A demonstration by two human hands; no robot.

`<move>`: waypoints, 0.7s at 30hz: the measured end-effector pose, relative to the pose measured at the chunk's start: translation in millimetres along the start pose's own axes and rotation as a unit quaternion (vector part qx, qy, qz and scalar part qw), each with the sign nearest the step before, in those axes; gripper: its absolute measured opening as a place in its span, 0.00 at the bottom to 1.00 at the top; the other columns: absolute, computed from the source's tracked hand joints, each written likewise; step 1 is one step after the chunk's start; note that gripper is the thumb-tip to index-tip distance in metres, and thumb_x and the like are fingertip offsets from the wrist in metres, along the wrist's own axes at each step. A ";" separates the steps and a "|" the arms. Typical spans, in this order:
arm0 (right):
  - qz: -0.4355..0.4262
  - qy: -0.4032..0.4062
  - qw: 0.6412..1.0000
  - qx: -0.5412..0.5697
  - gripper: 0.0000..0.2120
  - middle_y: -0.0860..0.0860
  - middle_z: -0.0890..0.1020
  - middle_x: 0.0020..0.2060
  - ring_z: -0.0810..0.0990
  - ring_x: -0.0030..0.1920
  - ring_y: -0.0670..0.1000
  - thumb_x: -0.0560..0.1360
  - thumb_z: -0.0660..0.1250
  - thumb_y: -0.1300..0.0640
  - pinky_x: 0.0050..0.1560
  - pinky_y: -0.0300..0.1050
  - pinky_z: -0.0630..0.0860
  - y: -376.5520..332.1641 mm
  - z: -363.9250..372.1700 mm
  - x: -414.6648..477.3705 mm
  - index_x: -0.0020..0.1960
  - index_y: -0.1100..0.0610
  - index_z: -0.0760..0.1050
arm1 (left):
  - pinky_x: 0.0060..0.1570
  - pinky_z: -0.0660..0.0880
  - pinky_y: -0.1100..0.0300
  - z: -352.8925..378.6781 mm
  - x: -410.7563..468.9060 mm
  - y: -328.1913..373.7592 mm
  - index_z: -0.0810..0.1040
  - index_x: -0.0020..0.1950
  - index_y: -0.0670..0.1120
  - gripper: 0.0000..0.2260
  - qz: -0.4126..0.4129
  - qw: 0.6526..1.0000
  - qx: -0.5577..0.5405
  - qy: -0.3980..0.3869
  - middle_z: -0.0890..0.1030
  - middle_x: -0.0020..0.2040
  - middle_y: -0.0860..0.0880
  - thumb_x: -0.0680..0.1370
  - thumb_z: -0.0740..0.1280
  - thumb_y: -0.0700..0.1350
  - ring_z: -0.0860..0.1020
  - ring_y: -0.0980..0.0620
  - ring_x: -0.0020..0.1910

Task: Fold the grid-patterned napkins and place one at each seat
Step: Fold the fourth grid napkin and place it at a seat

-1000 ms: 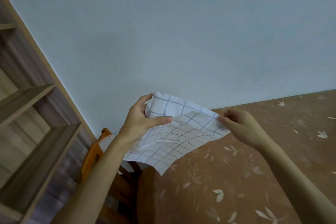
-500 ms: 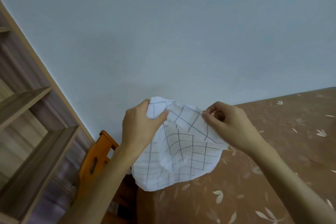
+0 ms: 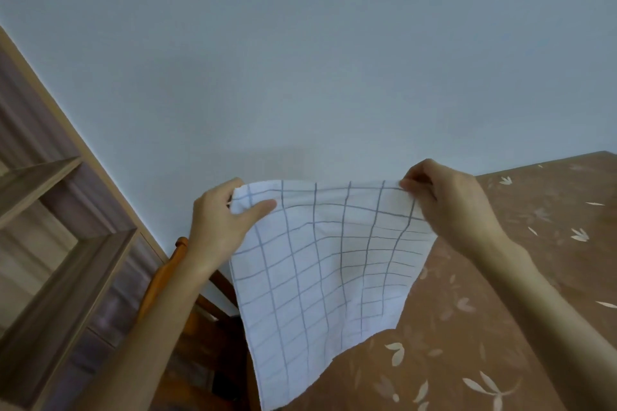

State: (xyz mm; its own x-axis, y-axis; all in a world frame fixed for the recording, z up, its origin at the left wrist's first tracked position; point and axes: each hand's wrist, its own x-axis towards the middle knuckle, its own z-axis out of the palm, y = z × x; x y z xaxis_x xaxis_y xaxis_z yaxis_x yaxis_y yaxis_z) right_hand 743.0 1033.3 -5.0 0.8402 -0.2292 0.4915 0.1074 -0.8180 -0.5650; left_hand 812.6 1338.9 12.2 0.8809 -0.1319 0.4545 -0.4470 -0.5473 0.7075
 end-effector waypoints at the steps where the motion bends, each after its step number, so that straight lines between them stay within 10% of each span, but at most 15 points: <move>1: 0.000 0.007 1.000 -0.002 0.06 0.48 0.83 0.42 0.81 0.44 0.55 0.81 0.66 0.54 0.43 0.52 0.78 2.6 -1.4 2.9 0.51 0.56 0.78 | 0.28 0.63 0.63 -4.0 1.6 -3.1 0.69 0.33 0.37 0.22 0.002 1.000 0.007 -0.003 0.70 0.27 0.46 0.71 0.79 0.47 0.67 0.55 0.28; 9: -0.051 -0.006 0.998 0.038 0.04 0.46 0.82 0.39 0.80 0.40 0.49 0.80 0.67 0.55 0.41 0.52 0.78 -11.1 7.8 4.1 0.48 0.54 0.78 | 0.39 0.75 0.67 2.2 4.9 15.2 0.80 0.51 0.55 0.16 -0.031 0.989 0.080 -0.124 0.82 0.41 0.54 0.68 0.80 0.53 0.80 0.59 0.39; 21: -0.096 -0.061 0.988 0.102 0.05 0.43 0.81 0.41 0.81 0.42 0.44 0.79 0.69 0.51 0.44 0.45 0.79 -51.8 41.9 -28.6 0.46 0.52 0.79 | 0.26 0.75 0.65 67.2 -11.6 59.3 0.82 0.46 0.39 0.04 -0.182 0.963 -0.170 -0.103 0.84 0.32 0.49 0.78 0.69 0.40 0.83 0.53 0.28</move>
State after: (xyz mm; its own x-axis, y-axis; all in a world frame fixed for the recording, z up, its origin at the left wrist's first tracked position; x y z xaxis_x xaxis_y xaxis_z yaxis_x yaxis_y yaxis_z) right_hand 735.7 1104.3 -17.6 0.8505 -0.0038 0.5260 0.3656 -0.7146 -0.5964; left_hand 786.3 1252.5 12.5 0.9853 -0.1634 0.0505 -0.0971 -0.2911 0.9518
